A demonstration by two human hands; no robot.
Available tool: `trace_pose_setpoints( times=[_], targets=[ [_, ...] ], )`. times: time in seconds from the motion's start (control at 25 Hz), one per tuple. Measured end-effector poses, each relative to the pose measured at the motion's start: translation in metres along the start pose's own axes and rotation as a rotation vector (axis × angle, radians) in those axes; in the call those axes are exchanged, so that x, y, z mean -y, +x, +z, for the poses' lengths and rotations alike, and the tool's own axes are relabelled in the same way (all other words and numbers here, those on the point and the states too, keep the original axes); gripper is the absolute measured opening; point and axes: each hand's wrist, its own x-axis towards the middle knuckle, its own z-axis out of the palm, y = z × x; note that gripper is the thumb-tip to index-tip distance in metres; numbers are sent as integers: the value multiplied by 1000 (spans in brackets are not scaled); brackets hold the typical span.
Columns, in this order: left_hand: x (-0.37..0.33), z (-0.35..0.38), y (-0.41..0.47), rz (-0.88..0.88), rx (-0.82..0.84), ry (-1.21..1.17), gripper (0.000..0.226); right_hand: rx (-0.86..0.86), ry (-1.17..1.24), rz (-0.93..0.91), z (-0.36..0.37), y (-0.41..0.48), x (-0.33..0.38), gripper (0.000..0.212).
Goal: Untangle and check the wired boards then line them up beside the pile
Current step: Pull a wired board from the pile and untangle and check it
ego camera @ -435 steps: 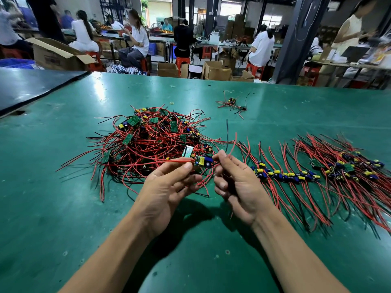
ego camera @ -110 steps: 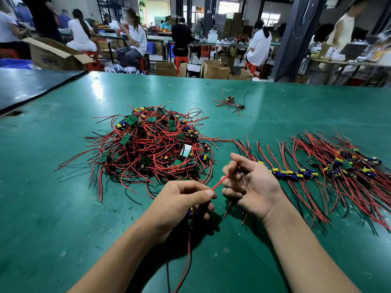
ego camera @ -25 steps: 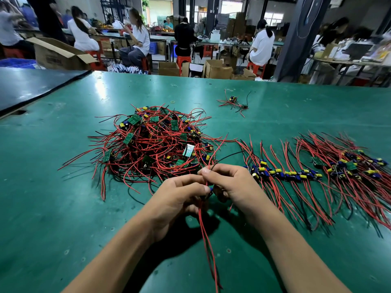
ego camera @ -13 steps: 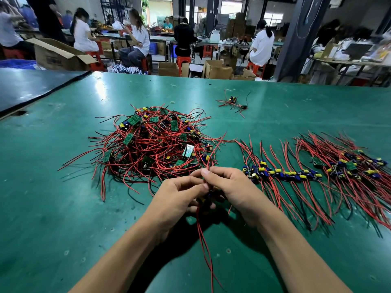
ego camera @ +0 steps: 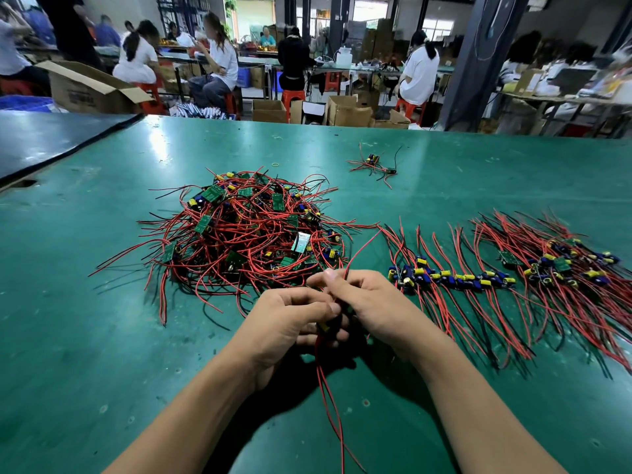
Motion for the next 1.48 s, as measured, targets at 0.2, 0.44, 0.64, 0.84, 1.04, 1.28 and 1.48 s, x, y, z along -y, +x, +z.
trace_pose_setpoints(
  times=[0.2, 0.44, 0.64, 0.84, 1.04, 1.28, 1.48],
  targets=[
    [-1, 0, 2, -26, 30, -22, 12, -218, -173, -105, -9, 5, -2, 37],
    [-3, -2, 2, -52, 44, -26, 16, -487, -214, -228, -11, 8, -6, 30],
    [-5, -1, 0, -83, 55, -25, 4, -376, -44, -160, -7, 7, -8, 43],
    [-3, 1, 0, -53, 40, -22, 14, -274, 194, -115, -2, 11, -6, 47],
    [1, 3, 1, 39, -45, 0, 11, -95, 201, 41, 7, 3, -6, 43],
    [1, 4, 2, 59, -59, 22, 12, -121, 162, 13, 8, 0, -6, 32],
    [2, 7, 2, 70, -47, 58, 9, -397, -312, -136, -11, 8, -7, 33]
  ],
)
